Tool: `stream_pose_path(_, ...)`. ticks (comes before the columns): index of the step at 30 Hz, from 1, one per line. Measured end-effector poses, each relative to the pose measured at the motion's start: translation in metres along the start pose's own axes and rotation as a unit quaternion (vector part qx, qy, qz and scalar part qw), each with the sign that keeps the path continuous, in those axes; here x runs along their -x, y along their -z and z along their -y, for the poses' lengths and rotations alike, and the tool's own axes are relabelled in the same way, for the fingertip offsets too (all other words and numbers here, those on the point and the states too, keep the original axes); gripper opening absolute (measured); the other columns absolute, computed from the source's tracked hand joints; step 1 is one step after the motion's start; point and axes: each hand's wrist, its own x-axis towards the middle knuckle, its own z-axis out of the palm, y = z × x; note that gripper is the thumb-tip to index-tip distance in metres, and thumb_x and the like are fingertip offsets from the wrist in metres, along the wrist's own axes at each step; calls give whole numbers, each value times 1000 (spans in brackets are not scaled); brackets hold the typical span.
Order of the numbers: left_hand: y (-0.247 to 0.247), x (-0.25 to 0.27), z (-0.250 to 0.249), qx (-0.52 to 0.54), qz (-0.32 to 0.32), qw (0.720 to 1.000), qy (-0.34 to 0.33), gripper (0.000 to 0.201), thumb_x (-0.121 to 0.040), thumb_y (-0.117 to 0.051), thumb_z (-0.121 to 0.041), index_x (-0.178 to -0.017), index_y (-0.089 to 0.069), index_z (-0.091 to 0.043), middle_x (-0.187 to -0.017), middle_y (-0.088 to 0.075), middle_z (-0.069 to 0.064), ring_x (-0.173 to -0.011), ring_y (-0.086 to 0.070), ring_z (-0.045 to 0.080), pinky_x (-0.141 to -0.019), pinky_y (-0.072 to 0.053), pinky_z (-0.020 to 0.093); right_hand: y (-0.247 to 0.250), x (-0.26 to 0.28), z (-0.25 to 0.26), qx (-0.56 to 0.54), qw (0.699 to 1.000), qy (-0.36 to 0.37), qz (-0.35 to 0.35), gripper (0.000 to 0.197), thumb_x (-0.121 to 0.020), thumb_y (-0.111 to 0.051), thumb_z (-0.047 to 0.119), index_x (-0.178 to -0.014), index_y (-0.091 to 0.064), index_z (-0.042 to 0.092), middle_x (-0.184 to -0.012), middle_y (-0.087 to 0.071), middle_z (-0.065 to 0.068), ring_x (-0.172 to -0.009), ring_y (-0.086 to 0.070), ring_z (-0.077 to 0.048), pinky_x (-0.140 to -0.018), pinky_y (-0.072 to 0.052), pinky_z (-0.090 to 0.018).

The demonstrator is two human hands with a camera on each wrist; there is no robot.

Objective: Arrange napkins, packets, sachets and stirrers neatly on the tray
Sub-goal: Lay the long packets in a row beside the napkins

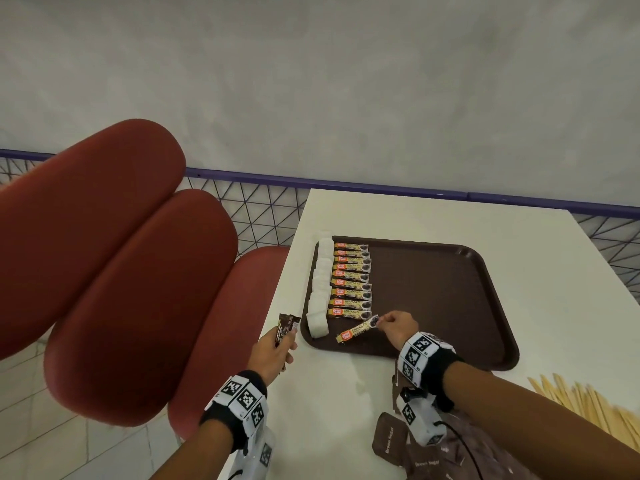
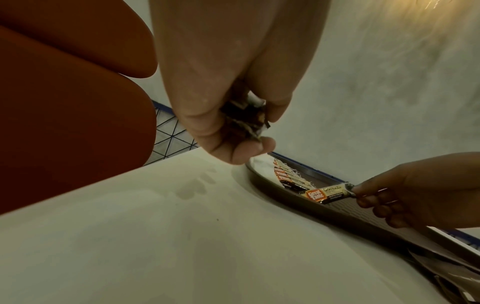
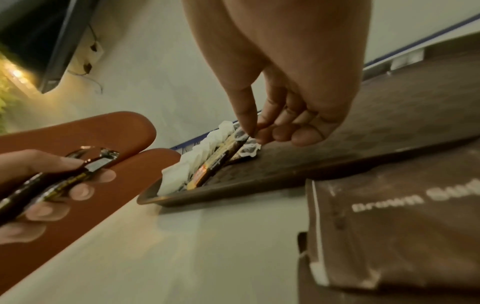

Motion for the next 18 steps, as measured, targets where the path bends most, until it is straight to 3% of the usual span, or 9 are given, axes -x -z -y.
stream_pose_path(2, 1, 1, 1, 7, -1, 1000, 5, 20, -95, -53, -23, -78, -56, -13, -73, -58, 1, -53, -50, 13, -42, -37, 20, 1, 0, 1, 27, 1000, 5, 4, 15, -87, -60, 16, -96, -67, 6, -96, -65, -9, -90, -58, -22, -76, -41, -25)
stream_pose_path(7, 4, 3, 4, 8, -12, 1000, 13, 19, -94, -53, -23, -79, -56, -13, -73, -59, 1, -52, -50, 12, -40, -37, 18, 6, -2, -3, 79, 997, -4, 5, 10, -87, -59, 25, -83, -58, 16, -89, -61, -6, -83, -56, -22, -73, -43, -27)
stream_pose_path(11, 5, 3, 6, 9, -13, 1000, 21, 18, -94, -54, -24, -81, -57, -11, -74, -59, 2, -53, -51, 13, -41, -38, 18, 7, 0, -5, 118, 993, -14, 6, 13, -86, -58, 33, -81, -53, 23, -102, -66, -8, -96, -61, -28, -85, -48, -33)
stream_pose_path(15, 4, 1, 6, 6, -4, 1000, 26, 17, -94, -54, -25, -83, -57, -13, -76, -59, 2, -56, -52, 14, -43, -40, 20, 4, 4, 0, 147, 989, -9, 25, 23, -85, -58, 37, -68, -47, 27, -106, -66, -8, -102, -60, -29, -90, -45, -35)
stream_pose_path(18, 2, 2, 5, 8, 3, 1000, 26, 18, -94, -53, -26, -85, -58, -12, -77, -60, 2, -57, -52, 13, -44, -40, 20, 1, 6, 6, 166, 986, -4, 30, 16, -87, -56, 38, -81, -56, 24, -109, -66, -8, -105, -60, -28, -93, -45, -35)
